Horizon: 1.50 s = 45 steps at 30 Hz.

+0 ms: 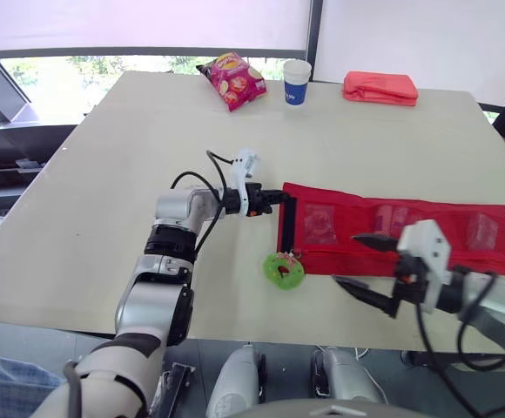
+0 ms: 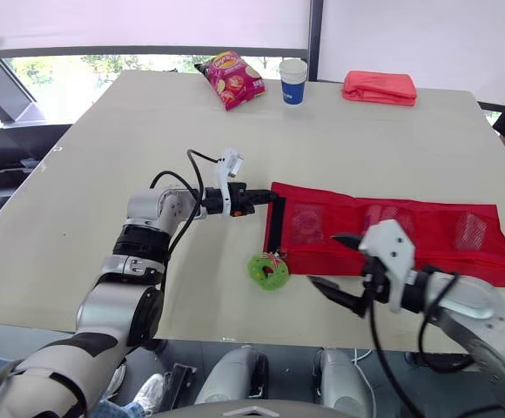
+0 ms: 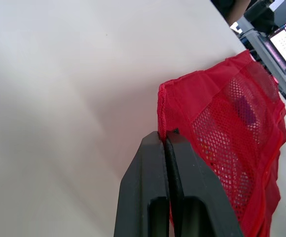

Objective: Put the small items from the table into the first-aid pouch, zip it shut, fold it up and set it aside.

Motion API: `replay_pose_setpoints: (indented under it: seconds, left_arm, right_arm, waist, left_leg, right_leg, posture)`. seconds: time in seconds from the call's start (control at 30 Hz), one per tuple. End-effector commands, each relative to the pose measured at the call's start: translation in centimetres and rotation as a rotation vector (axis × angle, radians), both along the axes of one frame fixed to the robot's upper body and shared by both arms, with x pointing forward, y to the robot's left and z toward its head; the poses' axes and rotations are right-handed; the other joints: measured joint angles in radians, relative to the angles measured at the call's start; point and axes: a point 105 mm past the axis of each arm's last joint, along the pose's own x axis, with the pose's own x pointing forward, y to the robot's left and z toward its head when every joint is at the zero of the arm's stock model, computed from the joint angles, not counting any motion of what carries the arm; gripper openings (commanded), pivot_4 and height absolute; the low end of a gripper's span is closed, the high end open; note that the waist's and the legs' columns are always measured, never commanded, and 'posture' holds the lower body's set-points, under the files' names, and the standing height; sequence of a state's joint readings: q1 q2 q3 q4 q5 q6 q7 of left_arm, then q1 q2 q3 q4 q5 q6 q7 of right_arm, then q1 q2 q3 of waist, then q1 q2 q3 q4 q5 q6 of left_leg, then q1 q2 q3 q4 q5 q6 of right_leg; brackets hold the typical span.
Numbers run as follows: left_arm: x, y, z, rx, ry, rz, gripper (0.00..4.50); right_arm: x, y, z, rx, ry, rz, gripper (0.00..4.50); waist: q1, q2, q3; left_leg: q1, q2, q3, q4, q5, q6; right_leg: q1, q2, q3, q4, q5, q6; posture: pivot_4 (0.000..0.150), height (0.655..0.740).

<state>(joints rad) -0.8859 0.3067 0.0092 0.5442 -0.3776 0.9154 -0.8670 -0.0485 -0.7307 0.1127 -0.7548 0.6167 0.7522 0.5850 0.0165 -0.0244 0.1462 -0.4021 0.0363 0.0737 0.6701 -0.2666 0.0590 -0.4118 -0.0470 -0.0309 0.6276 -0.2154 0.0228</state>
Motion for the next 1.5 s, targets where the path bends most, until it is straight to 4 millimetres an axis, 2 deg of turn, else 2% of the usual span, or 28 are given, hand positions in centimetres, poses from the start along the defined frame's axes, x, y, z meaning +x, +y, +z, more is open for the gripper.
replay_pose_setpoints:
  seconds: [0.03, 0.1, 0.27, 0.37, 0.4, 0.47, 0.5, 0.6, 0.63, 0.83, 0.93, 1.0, 1.1, 1.37, 1.5]
  left_arm:
    - [0.3, -0.4, 2.0, -0.033, -0.052, -0.012, 0.04]
    - [0.3, -0.5, 2.0, -0.030, -0.053, -0.014, 0.04]
    - [0.2, -0.6, 1.8, -0.029, -0.052, -0.015, 0.04]
    - [0.2, -0.7, 1.7, -0.029, -0.052, -0.013, 0.00]
    - [0.2, -0.6, 1.7, -0.028, -0.053, -0.011, 0.00]
    - [0.2, -0.6, 1.7, -0.028, -0.054, -0.009, 0.00]
    - [0.2, -0.6, 1.7, -0.028, -0.054, -0.008, 0.00]
    - [0.2, -0.5, 1.6, -0.027, -0.053, -0.007, 0.00]
    - [0.2, -0.5, 1.6, -0.025, -0.052, -0.008, 0.00]
    - [0.1, -0.5, 1.2, -0.015, -0.052, -0.012, 0.00]
    - [0.1, -0.2, 0.8, 0.013, -0.065, -0.019, 0.00]
    - [0.1, 0.2, 0.3, 0.050, -0.075, -0.022, 0.00]
    - [0.1, 0.5, -0.2, 0.078, -0.092, -0.025, 0.00]
    - [0.5, 1.7, -1.3, 0.160, -0.145, -0.012, 0.00]
    - [0.7, 3.1, -2.3, 0.250, -0.179, -0.006, 0.00]
  right_arm:
    - [0.9, 1.3, -1.6, -0.073, 0.014, 0.013, 4.50]
    - [2.0, 2.1, -2.5, -0.100, 0.028, -0.004, 4.50]
    - [3.6, 3.7, -3.3, -0.110, 0.069, -0.023, 4.50]
    - [3.9, 4.3, -3.8, -0.124, 0.090, -0.046, 3.66]
    - [3.9, 4.2, -4.1, -0.156, 0.080, -0.042, 3.25]
    - [3.8, 4.0, -4.4, -0.192, 0.064, -0.044, 2.10]
    - [3.8, 3.9, -4.4, -0.197, 0.056, -0.050, 1.83]
    - [3.7, 3.7, -4.2, -0.204, 0.044, -0.048, 0.42]
    - [3.7, 3.7, -4.1, -0.206, 0.038, -0.049, 0.16]
    - [3.4, 3.7, -2.4, -0.131, 0.033, -0.057, 0.16]
    - [3.2, 2.9, -0.9, -0.064, 0.035, -0.083, 0.16]
    - [3.1, 1.5, 0.1, -0.035, 0.035, -0.115, 0.16]
    - [2.6, -0.5, 0.5, -0.054, 0.021, -0.142, 0.16]
    - [2.9, -6.0, -0.4, -0.129, 0.035, -0.317, 0.16]
    - [3.5, -9.6, -1.1, -0.172, 0.041, -0.445, 0.16]
  waist:
    - [-0.002, 0.000, 0.000]
    - [-0.003, 0.000, 0.000]
    - [-0.003, 0.000, 0.000]
    - [-0.003, 0.000, 0.000]
    - [-0.002, 0.000, 0.000]
    - [-0.003, 0.000, 0.000]
    - [-0.003, 0.000, 0.000]
    - [-0.003, 0.000, 0.000]
    - [-0.003, 0.000, 0.000]
    - [-0.003, 0.000, 0.000]
    - [-0.003, 0.000, 0.000]
    - [-0.003, 0.000, 0.000]
    - [-0.004, 0.000, 0.000]
    - [-0.005, 0.000, 0.000]
    - [-0.003, 0.000, 0.000]
  left_leg:
    - [0.000, 0.000, 0.000, 0.000, 0.000, 0.000]
    - [-0.001, 0.000, 0.001, 0.000, 0.000, 0.000]
    - [-0.001, 0.000, 0.000, 0.000, 0.000, 0.000]
    - [-0.001, 0.000, 0.000, 0.000, 0.000, 0.000]
    - [-0.001, 0.000, 0.000, 0.000, 0.000, 0.000]
    - [-0.001, 0.000, 0.000, 0.000, 0.000, -0.001]
    - [-0.001, 0.000, 0.001, 0.000, 0.000, -0.001]
    - [-0.001, 0.000, 0.000, 0.000, 0.001, -0.001]
    - [0.000, 0.000, 0.000, 0.000, 0.001, -0.001]
    - [0.000, 0.000, 0.000, 0.000, 0.001, -0.001]
    - [0.000, 0.000, 0.000, 0.000, 0.001, -0.001]
    - [0.000, 0.000, 0.000, 0.000, 0.001, -0.001]
    - [0.000, 0.000, 0.000, 0.000, 0.001, -0.001]
    - [0.000, 0.000, 0.001, 0.000, 0.000, -0.001]
    - [0.000, 0.000, 0.001, 0.000, 0.000, -0.001]
  right_leg:
    - [0.000, 0.000, 0.000, 0.000, 0.000, 0.000]
    - [0.000, 0.000, 0.000, 0.000, 0.002, -0.002]
    - [0.000, 0.001, -0.001, 0.001, 0.003, 0.000]
    - [0.000, 0.001, -0.001, 0.001, 0.004, 0.001]
    - [0.000, 0.001, -0.001, 0.001, 0.004, 0.001]
    - [0.000, 0.000, -0.001, 0.000, 0.004, 0.001]
    - [0.000, 0.000, 0.000, 0.000, 0.004, 0.001]
    - [0.000, 0.000, -0.001, 0.001, 0.004, 0.001]
    - [0.000, 0.000, -0.001, 0.001, 0.004, 0.001]
    - [0.000, 0.000, -0.001, 0.001, 0.004, 0.001]
    - [0.000, 0.000, -0.001, 0.001, 0.004, 0.001]
    - [0.000, 0.000, -0.001, 0.001, 0.004, 0.001]
    - [0.000, 0.000, -0.001, 0.001, 0.004, 0.001]
    - [0.000, 0.001, 0.000, 0.001, 0.003, -0.001]
    - [0.000, 0.001, 0.000, 0.001, 0.001, 0.001]
  posture:
    - [0.150, 0.7400]
    - [0.150, 0.7400]
    - [0.150, 0.7400]
    - [0.150, 0.7400]
    - [0.150, 0.7400]
    - [0.150, 0.7400]
    - [0.150, 0.7400]
    - [0.150, 0.7400]
    - [0.150, 0.7400]
    - [0.150, 0.7400]
    - [0.150, 0.7400]
    - [0.150, 0.7400]
    - [0.150, 0.7400]
    - [0.150, 0.7400]
    - [0.150, 0.7400]
